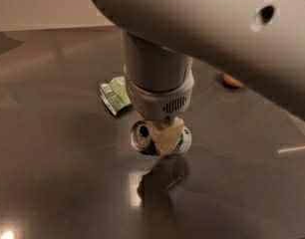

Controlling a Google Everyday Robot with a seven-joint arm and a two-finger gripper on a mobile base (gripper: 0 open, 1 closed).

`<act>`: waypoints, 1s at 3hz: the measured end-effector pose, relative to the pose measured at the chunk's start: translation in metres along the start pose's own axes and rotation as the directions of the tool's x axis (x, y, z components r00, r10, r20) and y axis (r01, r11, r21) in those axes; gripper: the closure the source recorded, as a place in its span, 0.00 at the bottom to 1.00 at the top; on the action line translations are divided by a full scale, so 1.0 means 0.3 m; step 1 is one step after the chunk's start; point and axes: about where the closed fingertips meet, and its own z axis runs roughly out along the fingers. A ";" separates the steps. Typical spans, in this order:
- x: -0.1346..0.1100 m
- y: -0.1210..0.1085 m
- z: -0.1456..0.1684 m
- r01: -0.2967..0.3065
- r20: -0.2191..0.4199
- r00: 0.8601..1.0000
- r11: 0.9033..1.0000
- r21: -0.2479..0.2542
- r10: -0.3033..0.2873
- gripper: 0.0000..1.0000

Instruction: Knock 7up can over

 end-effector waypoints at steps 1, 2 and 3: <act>0.014 -0.009 0.067 0.045 -0.035 0.998 0.998 -0.051 -0.046 0.83; 0.025 -0.019 0.107 0.074 -0.071 0.994 0.994 -0.082 -0.080 0.59; 0.017 -0.031 0.099 0.076 -0.069 0.994 0.995 -0.062 -0.080 0.36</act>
Offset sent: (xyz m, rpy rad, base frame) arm 0.0173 -0.0145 -0.0498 -0.2043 0.0782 0.0829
